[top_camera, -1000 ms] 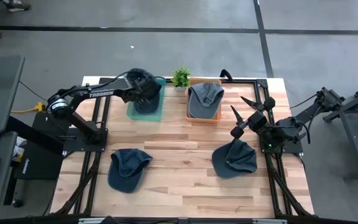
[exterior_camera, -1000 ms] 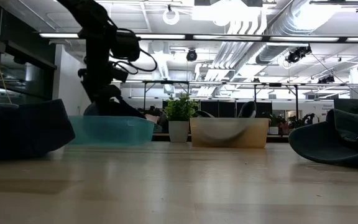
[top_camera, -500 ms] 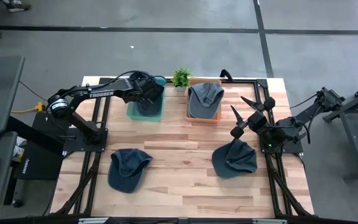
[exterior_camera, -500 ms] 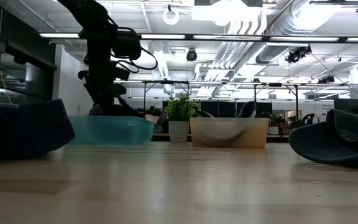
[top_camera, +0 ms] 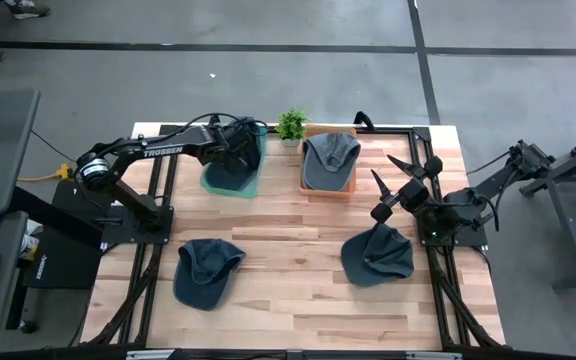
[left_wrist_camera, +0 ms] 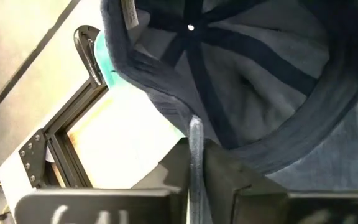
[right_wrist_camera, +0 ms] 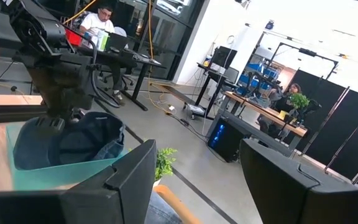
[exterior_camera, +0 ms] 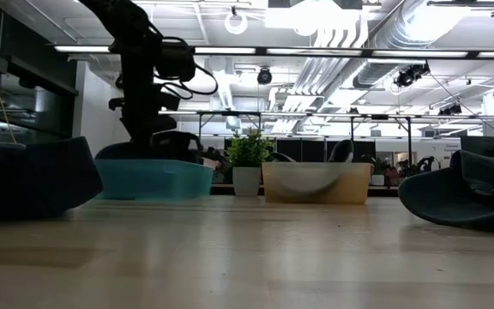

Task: Pick & Place hat
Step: Put the middle dark gray cap into the green bin, then put the right dark gray cap into the green bin

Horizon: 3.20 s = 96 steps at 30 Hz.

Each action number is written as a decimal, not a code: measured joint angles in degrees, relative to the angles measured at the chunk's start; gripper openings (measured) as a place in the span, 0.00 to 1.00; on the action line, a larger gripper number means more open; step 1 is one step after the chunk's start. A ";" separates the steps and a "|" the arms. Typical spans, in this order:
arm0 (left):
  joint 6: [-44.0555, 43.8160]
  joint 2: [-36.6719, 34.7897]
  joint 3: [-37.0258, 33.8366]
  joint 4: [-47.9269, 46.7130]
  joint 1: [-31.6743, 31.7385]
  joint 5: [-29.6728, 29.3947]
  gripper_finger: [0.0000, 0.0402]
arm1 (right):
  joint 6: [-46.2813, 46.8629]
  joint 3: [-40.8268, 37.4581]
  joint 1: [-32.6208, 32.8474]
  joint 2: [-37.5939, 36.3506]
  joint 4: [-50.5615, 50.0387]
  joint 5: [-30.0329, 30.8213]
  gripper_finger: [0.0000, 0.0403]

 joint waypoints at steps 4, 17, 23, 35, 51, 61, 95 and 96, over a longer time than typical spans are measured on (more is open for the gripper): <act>-0.32 0.00 0.00 -0.17 0.01 0.07 0.19 | 2.32 -0.02 0.00 0.00 -2.78 0.03 0.56; -0.75 -0.83 3.35 -4.43 0.00 -4.31 0.27 | 5.11 -0.02 0.00 -0.07 -5.50 0.83 0.56; -0.31 -0.81 7.45 -9.25 0.00 -6.47 0.27 | 7.25 -0.02 0.02 -0.09 -6.65 0.81 0.56; -0.78 -3.16 12.76 -24.76 -0.73 -3.98 0.27 | 27.42 -0.02 0.04 -0.09 -24.13 -4.51 0.56; -17.26 -13.72 12.74 -36.94 -20.35 9.56 0.27 | 30.73 -0.02 0.04 -0.11 -26.58 -11.90 0.56; -41.78 -13.86 12.72 -42.64 -40.34 14.51 0.27 | 32.06 -0.02 0.04 -0.11 -26.73 -14.46 0.56; -71.33 2.43 12.68 -42.94 -65.65 18.34 0.41 | 35.18 -0.02 0.00 13.03 -25.72 -45.64 0.56; -71.73 2.43 12.68 -43.04 -66.04 18.33 0.41 | 34.52 -0.02 0.00 15.09 -24.31 -46.19 0.56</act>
